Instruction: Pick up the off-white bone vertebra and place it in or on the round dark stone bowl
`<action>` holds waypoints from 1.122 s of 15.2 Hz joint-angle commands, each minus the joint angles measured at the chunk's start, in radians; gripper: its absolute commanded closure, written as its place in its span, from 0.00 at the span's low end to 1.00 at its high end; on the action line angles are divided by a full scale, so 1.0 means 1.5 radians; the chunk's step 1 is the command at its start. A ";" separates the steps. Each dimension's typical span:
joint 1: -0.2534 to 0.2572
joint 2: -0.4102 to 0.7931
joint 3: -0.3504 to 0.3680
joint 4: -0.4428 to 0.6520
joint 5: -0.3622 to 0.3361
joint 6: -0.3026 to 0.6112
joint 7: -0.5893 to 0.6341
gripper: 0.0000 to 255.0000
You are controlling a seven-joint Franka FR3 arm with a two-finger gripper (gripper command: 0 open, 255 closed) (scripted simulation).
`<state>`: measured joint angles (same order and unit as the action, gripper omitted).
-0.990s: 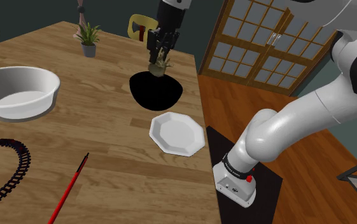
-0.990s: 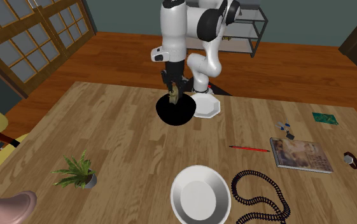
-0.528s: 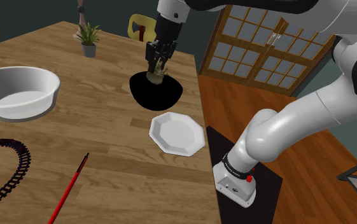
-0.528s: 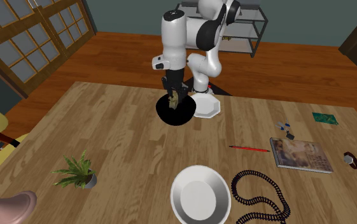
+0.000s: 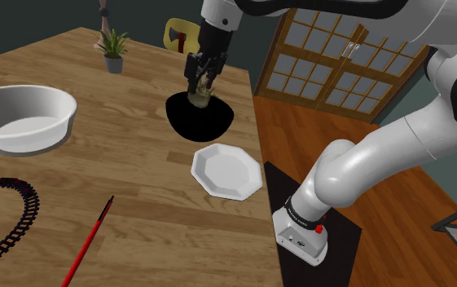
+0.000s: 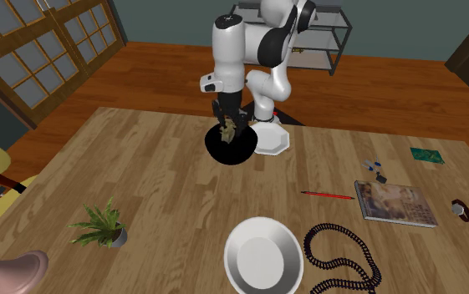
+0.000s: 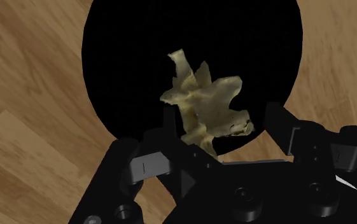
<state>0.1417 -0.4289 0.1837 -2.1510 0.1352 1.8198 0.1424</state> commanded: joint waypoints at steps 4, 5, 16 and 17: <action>-0.001 0.001 -0.001 -0.002 -0.001 -0.001 -0.001 0.00; 0.000 0.002 0.000 0.000 -0.001 -0.001 0.000 0.00; -0.003 0.005 -0.007 0.087 -0.005 -0.086 0.002 0.00; -0.003 0.005 -0.007 0.087 -0.005 -0.086 0.002 0.00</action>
